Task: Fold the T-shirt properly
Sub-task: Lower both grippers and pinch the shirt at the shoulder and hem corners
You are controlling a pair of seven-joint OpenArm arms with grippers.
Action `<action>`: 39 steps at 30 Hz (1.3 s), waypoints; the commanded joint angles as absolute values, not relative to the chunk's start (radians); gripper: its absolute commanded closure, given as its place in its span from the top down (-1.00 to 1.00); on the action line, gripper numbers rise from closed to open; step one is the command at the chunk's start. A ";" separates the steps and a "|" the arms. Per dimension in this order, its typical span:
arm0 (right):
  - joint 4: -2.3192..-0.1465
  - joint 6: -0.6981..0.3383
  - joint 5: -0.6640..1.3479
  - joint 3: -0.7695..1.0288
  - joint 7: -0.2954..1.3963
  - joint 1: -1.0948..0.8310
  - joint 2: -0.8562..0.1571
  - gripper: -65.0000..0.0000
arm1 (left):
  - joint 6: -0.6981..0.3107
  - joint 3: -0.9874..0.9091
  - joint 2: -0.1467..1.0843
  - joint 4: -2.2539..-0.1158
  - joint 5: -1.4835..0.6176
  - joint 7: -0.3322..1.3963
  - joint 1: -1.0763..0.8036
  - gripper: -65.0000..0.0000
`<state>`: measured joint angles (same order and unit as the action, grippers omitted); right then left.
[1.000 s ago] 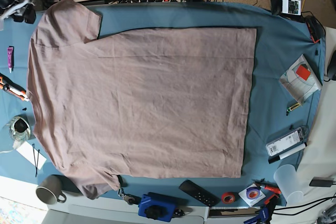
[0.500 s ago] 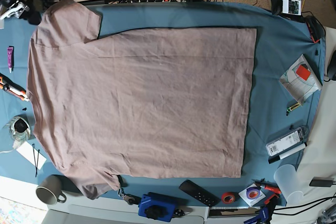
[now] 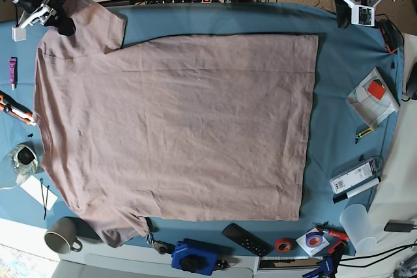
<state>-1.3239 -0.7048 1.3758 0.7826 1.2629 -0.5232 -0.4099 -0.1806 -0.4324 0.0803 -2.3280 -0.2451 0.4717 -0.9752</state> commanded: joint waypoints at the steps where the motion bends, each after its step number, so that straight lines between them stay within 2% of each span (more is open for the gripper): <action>1: -1.330 -0.698 1.343 0.784 1.298 -0.532 -0.416 -0.08 | -0.179 -0.435 0.083 -2.345 -0.248 0.447 -0.977 -1.00; 6: -1.330 -0.698 1.343 0.784 1.302 -0.532 -0.413 -0.08 | -0.179 -0.435 0.083 -2.337 -0.248 0.437 -0.909 -1.00; 7: -1.330 -0.698 1.343 0.784 1.303 -0.532 -0.413 -0.08 | -0.179 -0.435 0.083 -2.337 -0.249 0.437 -0.894 -0.93; 9: -1.330 -0.698 1.343 0.785 1.306 -0.532 -0.413 -0.08 | -0.178 -0.435 0.083 -2.336 -0.257 0.437 -0.860 -0.53; 10: -1.330 -0.698 1.343 0.785 1.307 -0.532 -0.413 -0.08 | -0.175 -0.435 0.083 -2.334 -0.270 0.437 -0.843 -0.47; 16: -1.330 -0.698 1.343 0.784 1.309 -0.532 -0.413 -0.08 | -0.094 -0.435 0.083 -2.195 -0.405 0.466 -0.731 -0.48; 23: -1.330 -0.698 1.343 0.784 1.317 -0.532 -0.413 -0.08 | -0.097 -0.435 0.083 -1.954 -0.557 0.659 -0.598 -0.48; 25: -1.330 -0.698 1.343 0.784 1.328 -0.532 -0.413 -0.08 | -0.097 -0.435 0.081 -1.946 -0.606 0.712 -0.583 -0.48; 34: -1.330 -0.698 1.343 0.784 1.336 -0.532 -0.413 -0.08 | -0.104 -0.442 0.080 -1.963 -0.606 0.687 -0.579 -0.48; 39: -1.330 -0.698 1.342 0.784 1.336 -0.532 -0.413 -0.08 | -0.101 -0.470 0.080 -2.043 -0.609 0.684 -0.582 -0.48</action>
